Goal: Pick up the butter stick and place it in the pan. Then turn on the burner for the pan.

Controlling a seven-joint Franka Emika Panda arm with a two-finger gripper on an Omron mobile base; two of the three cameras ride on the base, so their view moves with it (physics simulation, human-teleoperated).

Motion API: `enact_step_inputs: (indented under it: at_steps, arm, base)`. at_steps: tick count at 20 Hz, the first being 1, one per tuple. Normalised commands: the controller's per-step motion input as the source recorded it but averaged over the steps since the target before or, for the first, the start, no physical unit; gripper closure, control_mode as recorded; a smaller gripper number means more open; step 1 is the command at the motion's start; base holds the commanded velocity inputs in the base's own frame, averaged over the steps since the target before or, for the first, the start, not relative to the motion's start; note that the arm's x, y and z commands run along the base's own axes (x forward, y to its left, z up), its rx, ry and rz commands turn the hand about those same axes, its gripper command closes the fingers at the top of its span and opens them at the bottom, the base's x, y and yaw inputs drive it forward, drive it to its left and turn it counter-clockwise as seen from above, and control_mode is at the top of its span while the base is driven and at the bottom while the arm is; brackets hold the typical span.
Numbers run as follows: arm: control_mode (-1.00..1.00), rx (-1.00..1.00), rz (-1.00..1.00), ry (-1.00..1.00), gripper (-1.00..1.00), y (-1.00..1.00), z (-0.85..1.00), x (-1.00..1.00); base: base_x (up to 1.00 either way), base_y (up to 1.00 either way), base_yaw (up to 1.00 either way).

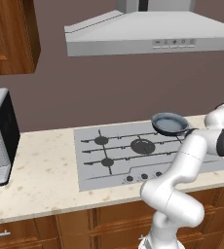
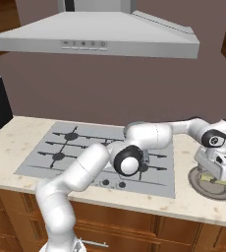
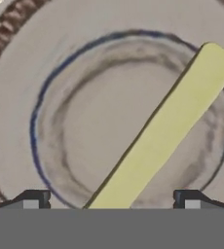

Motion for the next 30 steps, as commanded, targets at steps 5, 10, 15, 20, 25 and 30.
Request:
enact_step_inputs:
  at_steps: [5, 10, 15, 20, 25, 30]
  arm:
    - [-1.00, 0.00, -0.01, 0.00, -1.00, -0.13, -0.08, 0.07]
    - [-1.00, 0.00, 0.00, 0.00, -1.00, -0.10, -0.13, 0.00]
    - [-1.00, 0.00, 0.00, 0.00, 1.00, -0.02, -0.17, 0.00]
    - [-1.00, 0.00, 0.00, 0.00, 1.00, 0.00, 0.00, 0.00]
    - [-1.00, 0.00, 0.00, 0.00, 1.00, 0.04, 0.00, 0.00]
    - [-1.00, 0.00, 0.13, -0.04, 1.00, 0.36, 0.00, -0.02]
  base:
    - [0.00, 0.00, 0.00]
    - [0.00, 0.00, 0.00]
    - [0.00, 0.00, 0.00]
    - [0.00, 0.00, 0.00]
    - [0.00, 0.00, 0.00]
    - [0.00, 0.00, 0.00]
